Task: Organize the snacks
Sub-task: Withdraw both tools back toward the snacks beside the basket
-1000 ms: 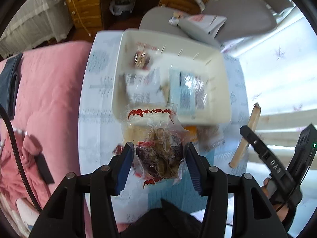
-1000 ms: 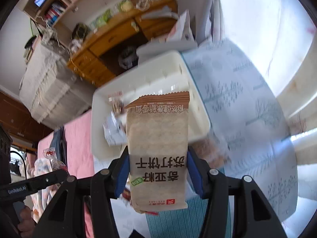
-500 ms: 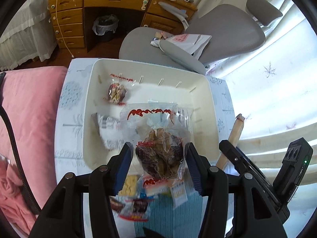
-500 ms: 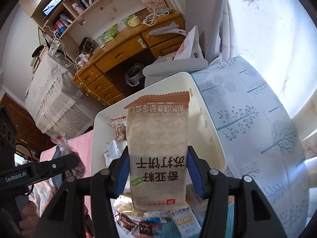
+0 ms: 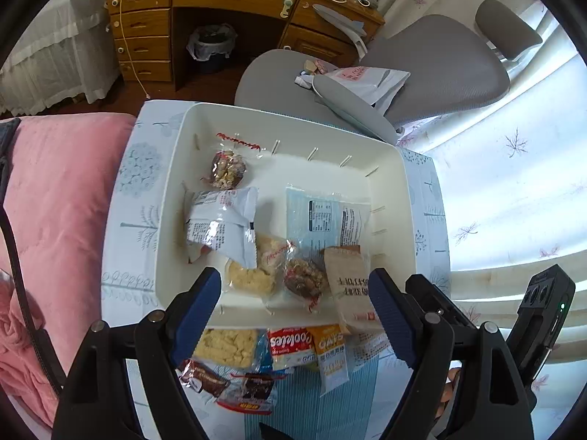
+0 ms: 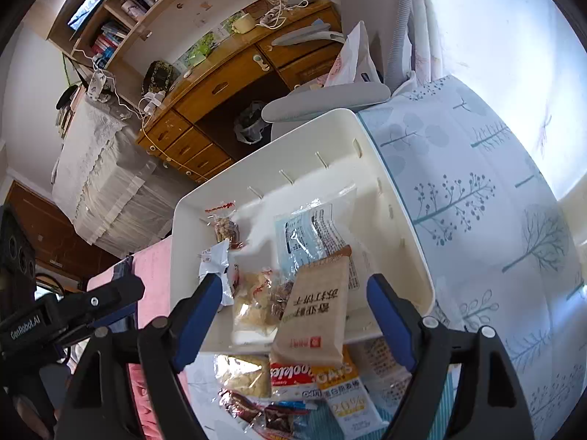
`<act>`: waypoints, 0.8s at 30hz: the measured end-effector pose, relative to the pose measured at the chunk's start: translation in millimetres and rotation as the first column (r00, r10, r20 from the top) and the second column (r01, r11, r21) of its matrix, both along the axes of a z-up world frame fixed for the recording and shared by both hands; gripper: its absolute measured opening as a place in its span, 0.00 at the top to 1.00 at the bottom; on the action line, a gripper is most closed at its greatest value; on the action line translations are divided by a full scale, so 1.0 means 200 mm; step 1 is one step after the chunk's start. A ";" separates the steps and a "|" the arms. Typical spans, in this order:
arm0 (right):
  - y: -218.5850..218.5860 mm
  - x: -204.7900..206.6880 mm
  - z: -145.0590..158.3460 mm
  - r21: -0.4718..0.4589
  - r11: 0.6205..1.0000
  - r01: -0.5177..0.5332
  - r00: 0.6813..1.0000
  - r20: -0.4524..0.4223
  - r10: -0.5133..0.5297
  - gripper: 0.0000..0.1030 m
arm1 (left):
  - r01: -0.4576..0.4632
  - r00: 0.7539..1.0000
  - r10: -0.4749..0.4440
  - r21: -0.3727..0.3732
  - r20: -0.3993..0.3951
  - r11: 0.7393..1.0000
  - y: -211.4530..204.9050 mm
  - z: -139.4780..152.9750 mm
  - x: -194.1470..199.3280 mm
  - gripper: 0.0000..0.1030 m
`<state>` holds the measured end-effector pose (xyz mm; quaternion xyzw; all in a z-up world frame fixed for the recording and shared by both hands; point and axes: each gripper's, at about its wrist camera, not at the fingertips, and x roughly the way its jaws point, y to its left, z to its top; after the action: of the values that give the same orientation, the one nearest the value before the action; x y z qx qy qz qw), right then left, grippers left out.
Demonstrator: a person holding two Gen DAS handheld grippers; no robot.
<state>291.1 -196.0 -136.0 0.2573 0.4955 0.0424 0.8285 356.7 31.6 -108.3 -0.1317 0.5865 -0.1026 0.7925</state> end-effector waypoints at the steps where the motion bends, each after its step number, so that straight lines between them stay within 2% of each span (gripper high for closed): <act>1: 0.00 -0.02 0.01 0.009 1.000 0.002 1.000 0.001 -0.002 0.20 | 0.001 1.000 -0.001 0.004 0.007 1.000 0.00 0.02 -0.02 0.21; 5: 0.01 -0.07 0.05 0.027 1.000 0.001 1.000 0.008 -0.001 0.20 | 0.003 1.000 -0.004 0.026 0.028 1.000 0.03 0.09 -0.12 0.21; 16: 0.11 -0.34 0.17 0.024 0.999 0.023 0.999 0.027 -0.023 0.20 | 0.081 0.995 -0.079 -0.014 0.068 0.997 0.15 0.23 -0.45 0.21; 24: 0.19 -0.56 0.24 0.020 0.993 0.117 0.992 0.048 -0.118 0.20 | 0.167 0.983 -0.166 -0.009 0.073 0.986 0.29 0.26 -0.67 0.21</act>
<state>178.3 -158.3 -87.0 0.2919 0.4587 0.0042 0.8393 223.0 89.6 -56.4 -0.0842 0.5656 -0.1777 0.8008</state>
